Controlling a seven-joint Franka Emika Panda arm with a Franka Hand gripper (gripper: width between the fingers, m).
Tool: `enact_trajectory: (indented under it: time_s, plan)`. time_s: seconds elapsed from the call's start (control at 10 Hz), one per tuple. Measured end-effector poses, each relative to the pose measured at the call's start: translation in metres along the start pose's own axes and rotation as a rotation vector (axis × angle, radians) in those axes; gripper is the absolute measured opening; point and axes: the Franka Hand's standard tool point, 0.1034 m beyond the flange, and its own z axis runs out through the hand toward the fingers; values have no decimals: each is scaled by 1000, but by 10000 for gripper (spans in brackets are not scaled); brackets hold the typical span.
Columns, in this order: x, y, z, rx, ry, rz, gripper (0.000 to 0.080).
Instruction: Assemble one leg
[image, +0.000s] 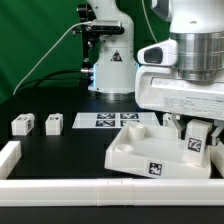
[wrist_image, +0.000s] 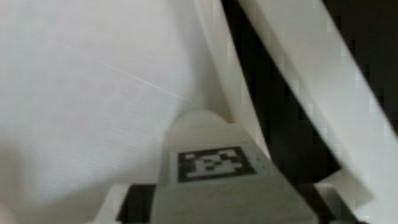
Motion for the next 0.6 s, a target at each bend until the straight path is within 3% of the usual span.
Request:
enact_trajectory:
  time_s: [0.3,0.6]
  plan:
    - [3,16,0,-61,0,238,308]
    - [2,36,0,-140,-4,471,311]
